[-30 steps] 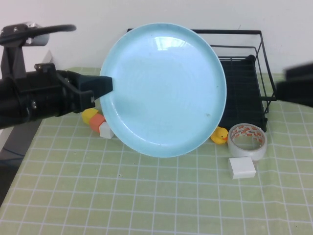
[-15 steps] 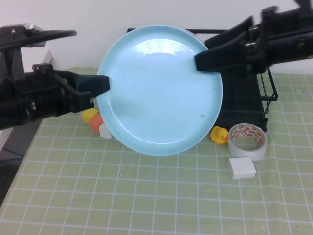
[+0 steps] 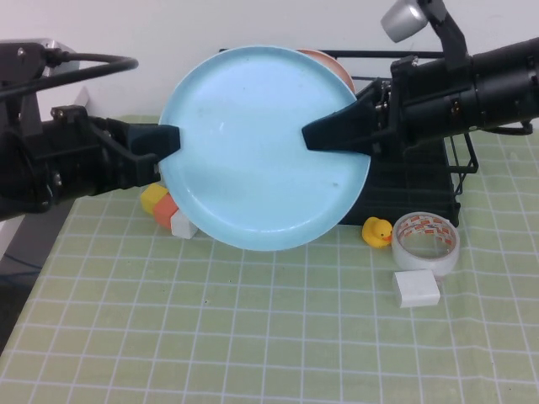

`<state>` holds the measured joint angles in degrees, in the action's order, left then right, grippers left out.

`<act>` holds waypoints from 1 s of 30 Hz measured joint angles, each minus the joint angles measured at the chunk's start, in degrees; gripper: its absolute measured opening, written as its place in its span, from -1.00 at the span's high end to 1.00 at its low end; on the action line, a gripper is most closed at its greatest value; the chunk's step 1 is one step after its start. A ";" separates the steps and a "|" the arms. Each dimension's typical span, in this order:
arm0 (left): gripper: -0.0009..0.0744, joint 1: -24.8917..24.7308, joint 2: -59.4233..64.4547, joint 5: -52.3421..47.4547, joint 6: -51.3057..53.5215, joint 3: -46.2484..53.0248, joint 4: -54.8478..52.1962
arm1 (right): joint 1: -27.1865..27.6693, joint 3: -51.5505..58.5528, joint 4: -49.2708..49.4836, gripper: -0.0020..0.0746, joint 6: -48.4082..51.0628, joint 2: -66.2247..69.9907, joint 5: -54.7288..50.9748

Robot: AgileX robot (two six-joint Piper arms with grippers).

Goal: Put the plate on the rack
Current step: Hand over the plate, then place the plate on the rack

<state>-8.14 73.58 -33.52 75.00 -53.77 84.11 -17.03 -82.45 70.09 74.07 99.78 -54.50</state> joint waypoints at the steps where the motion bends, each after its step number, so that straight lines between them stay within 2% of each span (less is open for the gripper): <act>1: 0.89 0.00 0.00 0.00 0.00 0.00 0.00 | 0.00 0.00 0.10 0.60 0.72 0.00 0.42; 4: 0.66 0.00 0.00 0.11 -0.10 0.00 -0.07 | -0.14 -0.24 0.09 0.61 4.34 0.00 1.75; 8: 0.02 0.11 0.00 1.07 -0.30 0.00 -0.07 | -0.26 -2.44 -0.98 0.61 9.76 0.52 3.73; 10: -0.21 0.67 0.00 1.07 -0.84 0.00 -0.93 | -0.14 -4.82 -1.37 0.61 11.86 1.43 4.65; 12: -0.33 1.64 0.00 1.49 -2.98 0.00 -3.12 | 0.69 -7.76 -1.49 0.61 12.66 2.97 4.89; 14: -0.36 3.21 -0.11 2.19 -7.98 0.00 -8.32 | 2.23 -11.42 -1.29 0.61 12.44 5.19 4.23; 16: -0.28 5.20 -0.11 2.55 -15.78 0.00 -13.49 | 4.03 -16.09 -0.73 0.61 12.20 8.25 2.54; 18: -0.11 7.39 -0.11 1.77 -22.95 0.00 -18.68 | 5.22 -20.48 -0.73 0.61 13.27 11.58 1.30; 22: 0.58 11.09 -0.11 -3.94 -30.04 0.00 -25.71 | 6.14 -30.22 -0.73 0.61 20.11 18.11 0.91; 24: 0.81 11.55 -0.11 -7.47 -31.08 0.10 -26.57 | 6.14 -34.72 -0.73 0.61 22.30 21.33 1.30; 26: 0.90 11.69 -0.21 -10.87 -31.75 0.91 -26.09 | 6.14 -39.29 -0.63 0.61 23.31 25.14 2.10; 30: 0.96 11.69 -0.32 -17.46 -30.93 4.77 -23.84 | 6.30 -48.64 -0.27 0.61 23.32 32.75 3.87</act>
<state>3.55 73.26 -50.98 44.07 -49.00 60.26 -10.73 -131.09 69.83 97.39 132.53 -50.63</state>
